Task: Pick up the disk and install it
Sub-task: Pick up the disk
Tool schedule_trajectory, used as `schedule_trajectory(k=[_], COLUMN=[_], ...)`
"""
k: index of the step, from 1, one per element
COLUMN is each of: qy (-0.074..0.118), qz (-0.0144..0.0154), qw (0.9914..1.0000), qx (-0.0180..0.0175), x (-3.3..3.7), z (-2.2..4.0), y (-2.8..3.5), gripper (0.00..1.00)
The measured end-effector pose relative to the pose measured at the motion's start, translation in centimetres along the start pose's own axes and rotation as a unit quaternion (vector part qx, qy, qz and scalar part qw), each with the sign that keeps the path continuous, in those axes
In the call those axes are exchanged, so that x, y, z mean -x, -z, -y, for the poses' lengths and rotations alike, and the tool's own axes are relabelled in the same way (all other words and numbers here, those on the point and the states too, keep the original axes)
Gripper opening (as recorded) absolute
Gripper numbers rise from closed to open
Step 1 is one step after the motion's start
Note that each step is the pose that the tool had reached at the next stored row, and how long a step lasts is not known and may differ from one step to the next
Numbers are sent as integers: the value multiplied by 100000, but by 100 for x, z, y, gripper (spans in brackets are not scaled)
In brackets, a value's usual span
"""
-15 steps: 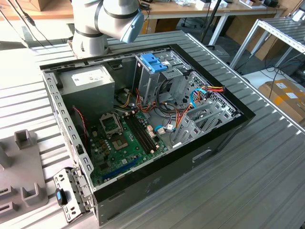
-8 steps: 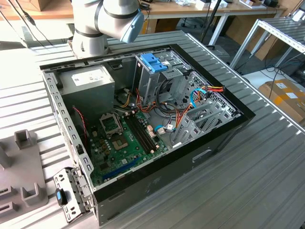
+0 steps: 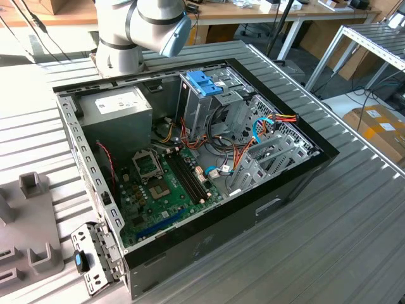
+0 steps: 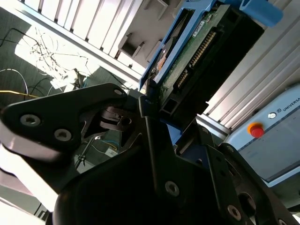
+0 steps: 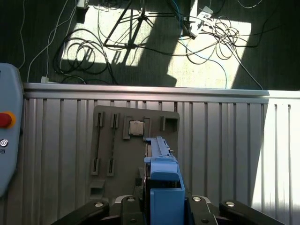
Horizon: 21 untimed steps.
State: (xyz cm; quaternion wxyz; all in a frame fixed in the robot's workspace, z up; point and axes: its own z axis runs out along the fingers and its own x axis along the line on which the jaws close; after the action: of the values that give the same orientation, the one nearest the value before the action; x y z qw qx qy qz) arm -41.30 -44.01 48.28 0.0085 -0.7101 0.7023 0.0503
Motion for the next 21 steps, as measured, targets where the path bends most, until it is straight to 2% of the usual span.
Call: schedule_trajectory(k=[10,21], qy=[2,3], qz=[1,-2], qw=[100000,100000], qx=[2,1], x=[3,10], z=[-3,-7], y=[43,122], gripper=[37,37])
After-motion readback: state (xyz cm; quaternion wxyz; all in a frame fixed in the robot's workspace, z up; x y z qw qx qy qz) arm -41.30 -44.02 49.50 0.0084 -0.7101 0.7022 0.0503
